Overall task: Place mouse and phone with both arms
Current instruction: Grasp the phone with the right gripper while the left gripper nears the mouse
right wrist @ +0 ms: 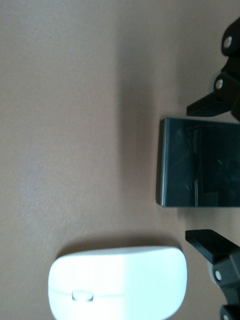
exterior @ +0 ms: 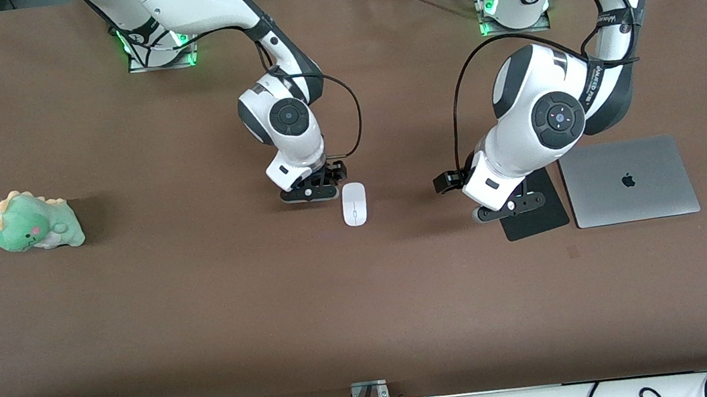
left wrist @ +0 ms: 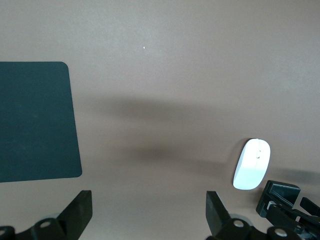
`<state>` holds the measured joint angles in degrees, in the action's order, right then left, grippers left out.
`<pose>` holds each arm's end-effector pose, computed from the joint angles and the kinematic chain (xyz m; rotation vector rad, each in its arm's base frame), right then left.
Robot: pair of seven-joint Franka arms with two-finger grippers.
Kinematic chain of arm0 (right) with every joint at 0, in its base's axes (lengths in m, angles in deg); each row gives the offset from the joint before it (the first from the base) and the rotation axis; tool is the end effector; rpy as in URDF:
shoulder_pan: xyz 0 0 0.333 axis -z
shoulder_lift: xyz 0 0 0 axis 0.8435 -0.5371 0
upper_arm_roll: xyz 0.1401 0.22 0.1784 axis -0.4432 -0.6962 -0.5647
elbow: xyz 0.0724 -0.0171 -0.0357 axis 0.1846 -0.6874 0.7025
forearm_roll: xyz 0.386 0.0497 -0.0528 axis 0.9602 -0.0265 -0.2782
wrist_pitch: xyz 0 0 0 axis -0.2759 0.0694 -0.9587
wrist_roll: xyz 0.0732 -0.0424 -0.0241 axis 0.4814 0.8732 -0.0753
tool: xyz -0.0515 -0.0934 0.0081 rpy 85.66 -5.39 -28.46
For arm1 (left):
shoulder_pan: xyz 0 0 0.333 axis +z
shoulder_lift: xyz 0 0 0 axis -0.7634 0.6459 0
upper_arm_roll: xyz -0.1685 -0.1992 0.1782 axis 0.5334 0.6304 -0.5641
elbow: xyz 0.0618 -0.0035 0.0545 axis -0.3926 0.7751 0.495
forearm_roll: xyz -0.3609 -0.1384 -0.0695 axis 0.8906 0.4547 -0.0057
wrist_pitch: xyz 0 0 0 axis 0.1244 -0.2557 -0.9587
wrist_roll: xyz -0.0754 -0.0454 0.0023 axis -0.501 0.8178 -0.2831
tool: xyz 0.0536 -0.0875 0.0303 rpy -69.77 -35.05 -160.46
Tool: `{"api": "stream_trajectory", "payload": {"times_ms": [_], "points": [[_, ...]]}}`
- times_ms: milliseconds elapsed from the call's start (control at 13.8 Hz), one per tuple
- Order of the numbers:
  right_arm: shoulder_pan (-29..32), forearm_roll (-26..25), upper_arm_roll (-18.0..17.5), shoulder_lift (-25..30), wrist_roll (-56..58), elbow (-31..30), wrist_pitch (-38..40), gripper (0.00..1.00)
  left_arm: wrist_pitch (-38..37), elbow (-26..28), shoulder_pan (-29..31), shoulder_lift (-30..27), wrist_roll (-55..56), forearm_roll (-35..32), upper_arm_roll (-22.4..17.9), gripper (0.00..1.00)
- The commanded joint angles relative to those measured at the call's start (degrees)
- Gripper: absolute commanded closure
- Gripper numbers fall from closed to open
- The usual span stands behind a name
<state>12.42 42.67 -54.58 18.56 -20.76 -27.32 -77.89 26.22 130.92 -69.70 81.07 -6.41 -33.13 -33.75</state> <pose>0.4906 0.4354 0.1896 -3.1353 0.0682 -0.0181 0.6150 -0.2697 0.3759 2.9786 0.2715 -0.2246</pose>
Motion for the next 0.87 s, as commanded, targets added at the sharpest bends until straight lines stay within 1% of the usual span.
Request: {"api": "stream_trajectory", "payload": {"times_ms": [0,144,361,433,578,722,794], "points": [[-0.8,-1.1,0.5,0.8,-0.9,-2.4,-2.8,0.0,-0.4,-1.3,-0.3,0.5,0.3,0.1,-0.4,0.0],[-0.9,-1.1,0.5,0.4,-0.9,-3.9,-5.8,0.0,-0.4,-1.4,-0.4,0.5,0.3,0.1,-0.4,0.0],[-1.3,-1.3,0.7,-0.5,-0.8,-5.0,-7.9,0.0,-0.4,-1.5,-0.4,0.6,0.2,0.1,-0.4,0.0],[-1.3,-1.5,0.7,-0.5,-0.8,-5.1,-7.9,0.03,-0.4,-1.5,-0.5,0.6,0.2,0.0,-0.4,0.0],[-1.3,-1.6,0.7,-0.5,-0.7,-5.1,-7.7,0.19,-0.4,-1.5,-0.5,0.6,-0.5,0.0,-0.3,0.0],[-1.1,-1.6,0.7,-0.5,-0.3,-5.0,-7.3,0.39,-0.4,-1.5,-0.5,0.6,-0.5,0.0,-0.3,0.0],[-1.0,-1.6,0.7,-0.4,-0.3,-4.7,-6.1,0.48,-0.4,-1.5,-0.5,0.6,-0.5,0.0,-0.3,0.0]]}}
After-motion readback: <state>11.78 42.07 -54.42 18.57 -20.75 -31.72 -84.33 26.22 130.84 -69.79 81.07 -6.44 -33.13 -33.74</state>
